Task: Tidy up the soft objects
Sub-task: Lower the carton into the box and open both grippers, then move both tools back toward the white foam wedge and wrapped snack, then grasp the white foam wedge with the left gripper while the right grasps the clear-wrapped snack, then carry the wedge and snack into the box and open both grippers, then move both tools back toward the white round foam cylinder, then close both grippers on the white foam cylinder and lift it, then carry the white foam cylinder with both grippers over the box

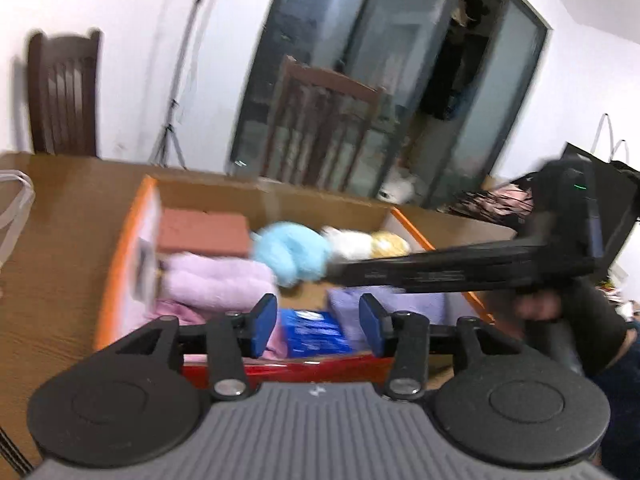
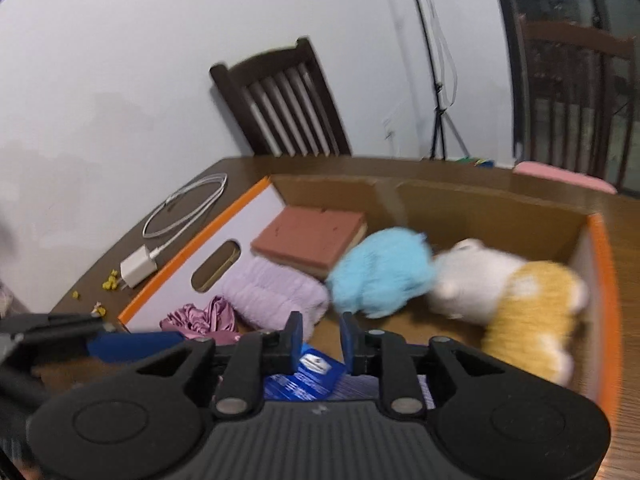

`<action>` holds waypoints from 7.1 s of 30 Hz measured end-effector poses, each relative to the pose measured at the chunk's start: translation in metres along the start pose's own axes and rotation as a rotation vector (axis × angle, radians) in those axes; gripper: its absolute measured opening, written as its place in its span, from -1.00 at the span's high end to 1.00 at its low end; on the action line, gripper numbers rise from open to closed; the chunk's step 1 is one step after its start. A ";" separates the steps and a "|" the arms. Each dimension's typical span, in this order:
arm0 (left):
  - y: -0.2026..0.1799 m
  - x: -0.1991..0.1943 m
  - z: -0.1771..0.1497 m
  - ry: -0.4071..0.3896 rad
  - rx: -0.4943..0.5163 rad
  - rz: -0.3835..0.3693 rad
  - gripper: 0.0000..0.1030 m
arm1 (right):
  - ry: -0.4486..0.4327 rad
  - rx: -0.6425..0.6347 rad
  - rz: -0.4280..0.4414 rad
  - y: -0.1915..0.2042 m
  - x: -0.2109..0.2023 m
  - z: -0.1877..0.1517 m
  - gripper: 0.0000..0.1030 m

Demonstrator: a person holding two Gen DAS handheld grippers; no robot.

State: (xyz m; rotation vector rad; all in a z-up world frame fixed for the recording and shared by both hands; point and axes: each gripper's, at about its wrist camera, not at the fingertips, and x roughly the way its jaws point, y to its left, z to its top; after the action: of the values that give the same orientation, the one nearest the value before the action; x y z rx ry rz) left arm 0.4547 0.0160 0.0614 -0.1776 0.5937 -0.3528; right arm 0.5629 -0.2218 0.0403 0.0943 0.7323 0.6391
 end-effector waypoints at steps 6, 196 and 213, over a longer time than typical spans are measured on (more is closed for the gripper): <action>0.006 -0.055 0.017 -0.058 0.033 0.101 -0.09 | -0.079 0.000 -0.093 -0.006 -0.080 -0.007 0.32; 0.048 0.002 -0.074 0.013 -0.266 -0.117 0.36 | -0.237 0.490 0.215 0.029 -0.020 -0.148 0.36; 0.014 -0.098 -0.141 -0.010 -0.269 -0.232 -0.01 | -0.246 0.276 0.327 0.078 -0.098 -0.203 0.30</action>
State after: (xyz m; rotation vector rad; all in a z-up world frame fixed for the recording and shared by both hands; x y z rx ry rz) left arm 0.3022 0.0566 -0.0066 -0.5092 0.6109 -0.4950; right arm 0.3358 -0.2423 -0.0304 0.5463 0.5657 0.8170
